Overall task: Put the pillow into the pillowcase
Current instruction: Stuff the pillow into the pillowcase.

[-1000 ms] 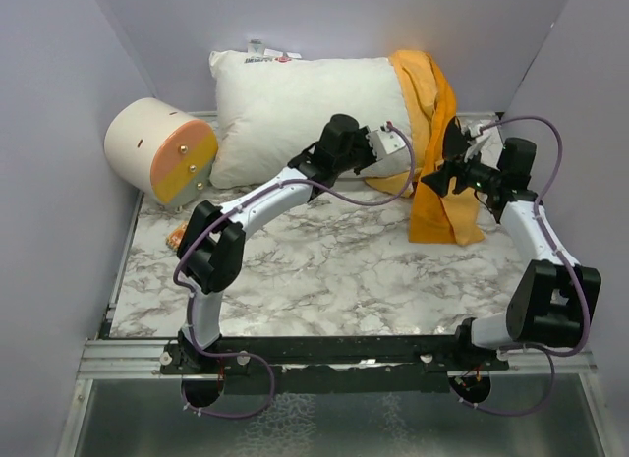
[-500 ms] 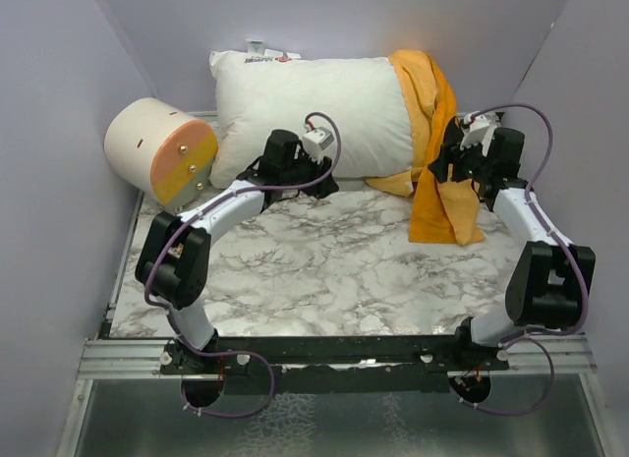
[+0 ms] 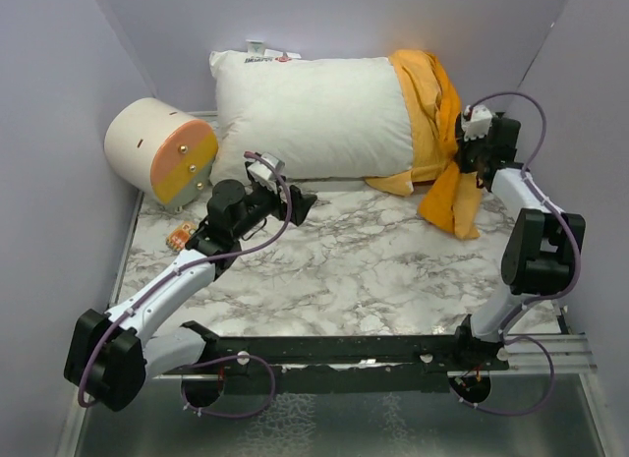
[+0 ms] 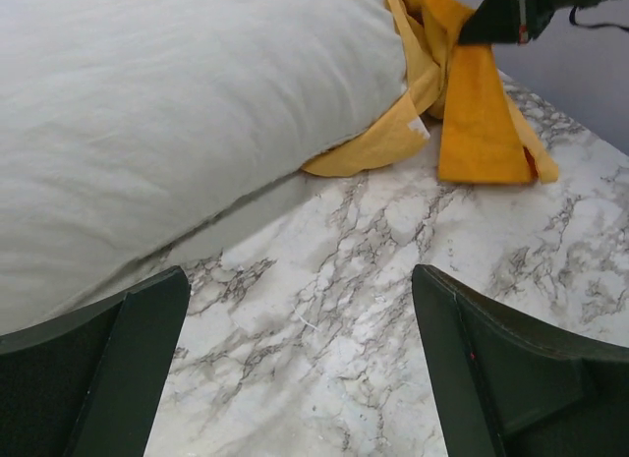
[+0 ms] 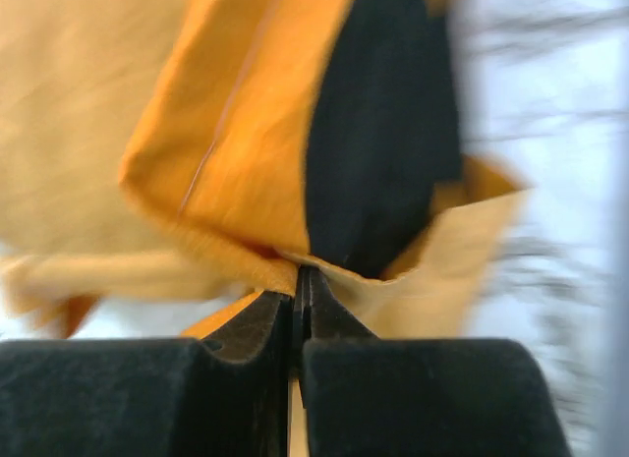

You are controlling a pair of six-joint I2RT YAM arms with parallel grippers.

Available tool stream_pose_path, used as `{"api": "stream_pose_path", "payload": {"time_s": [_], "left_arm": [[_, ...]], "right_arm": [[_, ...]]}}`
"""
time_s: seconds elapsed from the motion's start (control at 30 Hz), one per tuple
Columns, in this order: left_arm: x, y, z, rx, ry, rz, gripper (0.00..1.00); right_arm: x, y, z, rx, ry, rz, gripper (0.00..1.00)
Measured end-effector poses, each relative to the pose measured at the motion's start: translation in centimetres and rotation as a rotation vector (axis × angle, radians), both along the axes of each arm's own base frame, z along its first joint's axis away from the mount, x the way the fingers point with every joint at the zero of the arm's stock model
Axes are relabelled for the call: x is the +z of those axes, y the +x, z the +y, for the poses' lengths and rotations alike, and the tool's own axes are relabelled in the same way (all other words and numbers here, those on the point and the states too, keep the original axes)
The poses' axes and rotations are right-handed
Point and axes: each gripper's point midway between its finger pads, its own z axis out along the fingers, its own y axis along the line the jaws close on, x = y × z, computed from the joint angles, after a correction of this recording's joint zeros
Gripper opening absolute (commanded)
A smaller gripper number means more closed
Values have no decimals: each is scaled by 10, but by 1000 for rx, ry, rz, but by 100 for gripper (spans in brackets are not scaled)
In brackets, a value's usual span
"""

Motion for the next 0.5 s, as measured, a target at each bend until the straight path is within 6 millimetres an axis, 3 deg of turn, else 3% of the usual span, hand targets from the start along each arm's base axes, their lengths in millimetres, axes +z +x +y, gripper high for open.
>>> {"api": "stream_pose_path", "payload": {"time_s": [0.07, 0.13, 0.17, 0.23, 0.3, 0.33, 0.4, 0.5], "left_arm": [[-4, -1, 2, 6, -13, 17, 97], [-11, -3, 3, 8, -17, 43, 97], [-16, -5, 3, 9, -19, 59, 96], [-21, -9, 5, 10, -23, 81, 96], [-20, -12, 6, 11, -28, 89, 96], [-18, -13, 6, 12, -33, 88, 96], [-15, -15, 7, 13, -36, 96, 96], [-13, -9, 6, 24, -26, 142, 94]], "right_arm": [[25, 17, -41, -105, -131, -90, 3], [59, 32, -94, -237, -259, -181, 13], [77, 35, -117, -291, -301, -215, 23], [114, 36, -160, -399, -376, -286, 51], [136, 25, -180, -442, -404, -334, 79], [139, 19, -179, -429, -410, -338, 87], [146, 8, -148, -295, -355, -351, 94], [156, -2, -70, 29, -223, -384, 94]]}}
